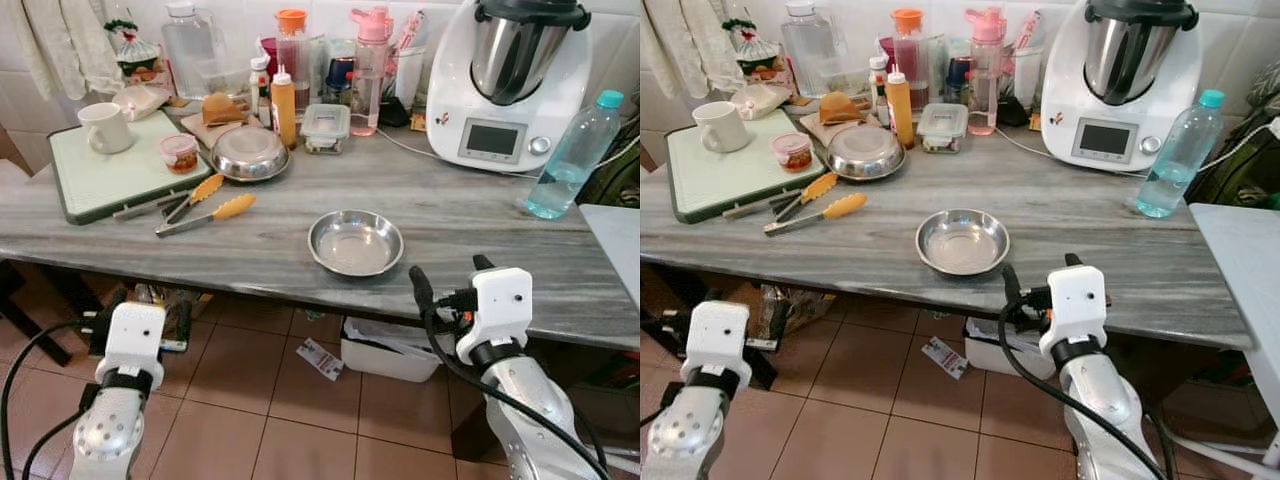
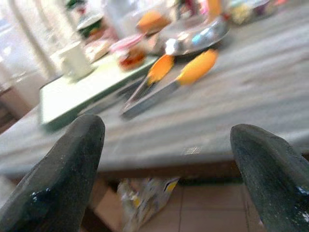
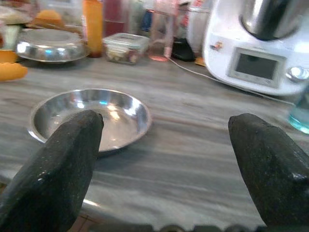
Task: Setting the table
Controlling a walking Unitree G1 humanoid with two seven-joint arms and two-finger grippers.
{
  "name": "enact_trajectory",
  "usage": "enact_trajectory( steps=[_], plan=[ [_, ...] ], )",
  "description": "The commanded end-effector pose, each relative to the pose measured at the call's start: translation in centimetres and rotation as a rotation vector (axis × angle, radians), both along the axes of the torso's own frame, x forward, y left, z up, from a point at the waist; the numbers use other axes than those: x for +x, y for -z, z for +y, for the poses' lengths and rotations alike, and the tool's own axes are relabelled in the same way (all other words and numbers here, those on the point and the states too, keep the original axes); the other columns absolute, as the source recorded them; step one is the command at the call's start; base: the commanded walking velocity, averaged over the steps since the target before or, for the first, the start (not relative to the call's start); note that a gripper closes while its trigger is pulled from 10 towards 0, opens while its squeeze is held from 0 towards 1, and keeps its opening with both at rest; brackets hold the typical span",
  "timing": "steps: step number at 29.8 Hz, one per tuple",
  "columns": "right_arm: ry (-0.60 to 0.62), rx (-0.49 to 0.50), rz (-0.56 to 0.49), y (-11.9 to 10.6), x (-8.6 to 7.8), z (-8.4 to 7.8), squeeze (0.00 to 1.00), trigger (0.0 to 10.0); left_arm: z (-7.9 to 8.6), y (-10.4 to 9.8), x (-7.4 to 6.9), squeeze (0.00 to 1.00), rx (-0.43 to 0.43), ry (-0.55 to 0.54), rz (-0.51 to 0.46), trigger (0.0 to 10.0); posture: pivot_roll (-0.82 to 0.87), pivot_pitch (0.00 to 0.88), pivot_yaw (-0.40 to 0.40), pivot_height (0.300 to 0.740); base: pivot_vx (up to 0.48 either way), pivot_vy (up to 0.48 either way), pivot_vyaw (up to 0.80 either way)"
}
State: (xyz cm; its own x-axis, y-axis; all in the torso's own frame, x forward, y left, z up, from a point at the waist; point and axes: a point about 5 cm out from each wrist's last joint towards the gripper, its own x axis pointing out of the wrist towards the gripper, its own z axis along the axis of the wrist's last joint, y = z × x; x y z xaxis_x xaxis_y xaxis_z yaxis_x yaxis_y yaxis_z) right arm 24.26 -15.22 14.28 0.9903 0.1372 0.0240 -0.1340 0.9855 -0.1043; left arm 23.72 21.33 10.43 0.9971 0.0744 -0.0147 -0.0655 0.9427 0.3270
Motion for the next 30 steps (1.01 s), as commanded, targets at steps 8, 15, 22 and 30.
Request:
enact_trajectory(
  steps=[8,15,22,30],
  plan=[
    [0.022,0.010,-0.006,0.1,0.1,-0.2,0.00,10.0,-0.5,-0.2,0.6,0.00,-0.008,0.040,-0.008,10.0,-0.05,0.000,0.040,0.740,0.000,0.000,-0.68],
    [0.024,0.009,-0.009,0.1,-0.1,-0.2,0.00,10.0,-0.7,-0.1,1.0,0.00,-0.013,0.061,0.007,10.0,-0.06,0.000,0.044,0.740,0.000,0.000,0.00],
    [0.035,0.022,-0.002,0.3,-0.1,-0.3,0.00,10.0,-0.7,0.0,1.2,0.00,-0.008,0.064,0.010,10.0,-0.06,0.000,0.046,0.740,0.000,0.000,0.00],
    [0.073,0.040,0.005,0.4,0.2,-0.8,0.00,10.0,-0.9,0.1,1.3,0.00,-0.015,0.066,0.014,10.0,-0.06,0.000,0.044,0.740,0.000,0.000,0.00]
  ],
)
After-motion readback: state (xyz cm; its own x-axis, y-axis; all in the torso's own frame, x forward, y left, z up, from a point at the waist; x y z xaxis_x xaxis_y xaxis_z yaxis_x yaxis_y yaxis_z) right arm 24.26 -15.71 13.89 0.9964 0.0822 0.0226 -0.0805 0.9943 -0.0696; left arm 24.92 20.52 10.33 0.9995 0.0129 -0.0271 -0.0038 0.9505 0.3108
